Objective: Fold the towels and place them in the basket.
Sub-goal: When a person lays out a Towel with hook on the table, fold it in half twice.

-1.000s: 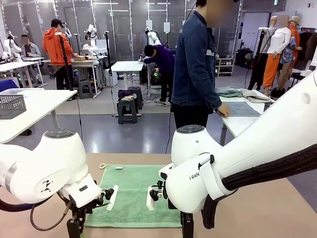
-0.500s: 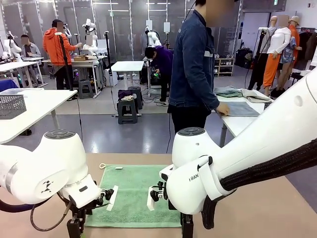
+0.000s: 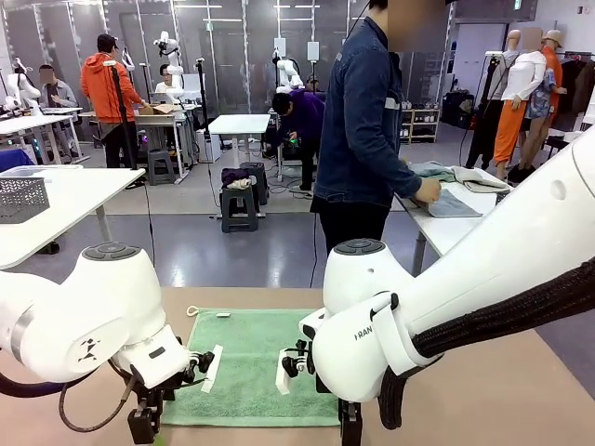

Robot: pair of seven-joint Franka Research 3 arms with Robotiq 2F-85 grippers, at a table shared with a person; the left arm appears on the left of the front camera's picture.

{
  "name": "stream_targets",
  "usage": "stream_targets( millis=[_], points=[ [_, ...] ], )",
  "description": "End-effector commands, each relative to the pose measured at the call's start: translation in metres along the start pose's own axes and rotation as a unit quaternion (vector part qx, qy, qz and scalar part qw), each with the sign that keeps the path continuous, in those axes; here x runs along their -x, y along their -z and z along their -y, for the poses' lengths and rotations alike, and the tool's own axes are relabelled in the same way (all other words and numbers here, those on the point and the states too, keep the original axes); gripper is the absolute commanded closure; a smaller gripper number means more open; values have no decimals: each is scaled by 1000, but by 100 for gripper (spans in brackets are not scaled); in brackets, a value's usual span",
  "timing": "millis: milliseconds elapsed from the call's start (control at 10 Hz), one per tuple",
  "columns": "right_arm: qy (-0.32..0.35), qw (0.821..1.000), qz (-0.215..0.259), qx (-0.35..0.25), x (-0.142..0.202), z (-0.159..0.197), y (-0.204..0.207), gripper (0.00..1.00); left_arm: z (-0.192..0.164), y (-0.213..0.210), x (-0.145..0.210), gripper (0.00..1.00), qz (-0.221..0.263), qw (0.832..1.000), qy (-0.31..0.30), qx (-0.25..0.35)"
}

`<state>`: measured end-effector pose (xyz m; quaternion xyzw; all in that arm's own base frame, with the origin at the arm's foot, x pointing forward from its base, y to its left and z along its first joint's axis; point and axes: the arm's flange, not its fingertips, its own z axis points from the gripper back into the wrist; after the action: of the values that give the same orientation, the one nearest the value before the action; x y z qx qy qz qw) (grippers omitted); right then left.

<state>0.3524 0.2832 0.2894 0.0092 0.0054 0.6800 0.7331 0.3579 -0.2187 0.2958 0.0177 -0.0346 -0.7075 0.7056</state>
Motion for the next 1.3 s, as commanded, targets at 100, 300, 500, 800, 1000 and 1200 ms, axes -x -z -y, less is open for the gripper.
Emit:
stream_targets(
  millis=[100,300,500,800,1000,1200],
  points=[
    [-7,1000,6,2,3,3,-1,33,7,3,11,26,0,1000,7,-11],
    [-5,1000,4,3,3,4,-2,39,5,2,12,27,4,1000,4,-9],
    [-4,1000,2,3,3,5,-3,39,4,1,13,27,4,1000,5,-10],
    [0,1000,0,4,3,7,-5,59,1,-1,12,45,0,1000,6,-10],
    [-3,1000,-3,5,3,7,-6,59,-1,-5,13,53,4,1000,5,-8],
    [-6,1000,-8,5,4,8,-9,59,-4,-8,14,53,5,1000,7,-4]
  ],
)
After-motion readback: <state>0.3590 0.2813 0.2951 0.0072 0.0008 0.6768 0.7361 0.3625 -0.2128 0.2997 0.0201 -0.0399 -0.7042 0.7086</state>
